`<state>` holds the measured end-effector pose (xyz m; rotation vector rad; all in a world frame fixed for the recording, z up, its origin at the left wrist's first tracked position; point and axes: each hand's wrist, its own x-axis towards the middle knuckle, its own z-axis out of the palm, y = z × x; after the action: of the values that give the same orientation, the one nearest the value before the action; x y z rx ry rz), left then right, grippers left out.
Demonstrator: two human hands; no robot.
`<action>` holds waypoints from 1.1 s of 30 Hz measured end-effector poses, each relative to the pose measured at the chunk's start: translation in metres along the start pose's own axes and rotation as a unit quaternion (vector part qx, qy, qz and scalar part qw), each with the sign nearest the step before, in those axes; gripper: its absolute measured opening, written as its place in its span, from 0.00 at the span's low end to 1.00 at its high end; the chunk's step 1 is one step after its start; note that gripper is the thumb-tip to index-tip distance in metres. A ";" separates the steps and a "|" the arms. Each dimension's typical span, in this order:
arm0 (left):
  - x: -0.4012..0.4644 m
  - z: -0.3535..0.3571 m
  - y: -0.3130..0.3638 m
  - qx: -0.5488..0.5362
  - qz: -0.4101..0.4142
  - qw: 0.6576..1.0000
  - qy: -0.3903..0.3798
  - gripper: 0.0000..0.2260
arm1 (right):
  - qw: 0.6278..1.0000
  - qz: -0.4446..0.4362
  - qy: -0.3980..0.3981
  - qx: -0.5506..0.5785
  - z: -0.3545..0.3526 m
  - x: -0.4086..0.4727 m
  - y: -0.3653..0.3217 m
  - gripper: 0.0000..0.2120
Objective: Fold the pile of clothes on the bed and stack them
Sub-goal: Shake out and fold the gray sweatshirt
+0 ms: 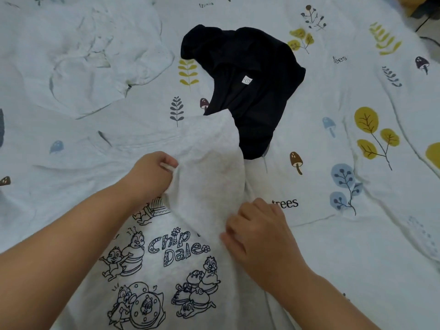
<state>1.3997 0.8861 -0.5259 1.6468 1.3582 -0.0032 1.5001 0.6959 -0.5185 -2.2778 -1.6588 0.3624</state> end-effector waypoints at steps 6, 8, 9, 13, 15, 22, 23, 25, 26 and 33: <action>0.009 0.013 0.015 0.122 0.184 0.970 0.104 0.04 | 0.980 0.188 0.046 0.042 0.005 0.008 0.008 0.13; 0.017 0.023 0.031 0.117 0.189 0.973 0.061 0.11 | 0.970 0.243 0.004 0.029 0.010 0.017 0.011 0.19; 0.023 0.027 0.039 0.144 0.180 0.972 0.039 0.13 | 0.969 0.246 -0.021 0.019 0.012 0.021 0.011 0.20; 0.041 0.028 0.065 0.231 0.184 0.956 -0.007 0.06 | 0.975 0.214 -0.064 0.017 0.017 0.028 0.013 0.11; 0.047 0.029 0.077 0.169 0.222 0.960 0.006 0.06 | 0.967 0.238 0.000 0.088 0.011 0.028 0.021 0.08; 0.063 0.059 0.103 0.010 0.221 0.975 0.035 0.12 | 0.900 0.375 0.049 0.217 -0.005 0.037 0.049 0.10; 0.063 0.063 0.099 0.056 0.209 0.976 0.033 0.20 | 0.902 0.371 0.014 0.222 -0.002 0.037 0.049 0.11; 0.055 0.065 0.088 0.147 0.217 0.964 0.041 0.28 | 0.908 0.355 -0.027 0.221 -0.001 0.038 0.049 0.13; 0.052 0.065 0.082 0.196 0.226 0.954 0.030 0.29 | 0.910 0.350 -0.042 0.219 -0.001 0.038 0.049 0.15; 0.043 0.058 0.063 0.311 0.267 0.901 0.141 0.17 | 0.930 0.354 -0.014 0.094 0.004 0.031 0.044 0.25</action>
<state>1.4944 0.8858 -0.5390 2.6145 1.1223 0.1425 1.5462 0.7132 -0.5396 -2.6436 -0.7041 0.6728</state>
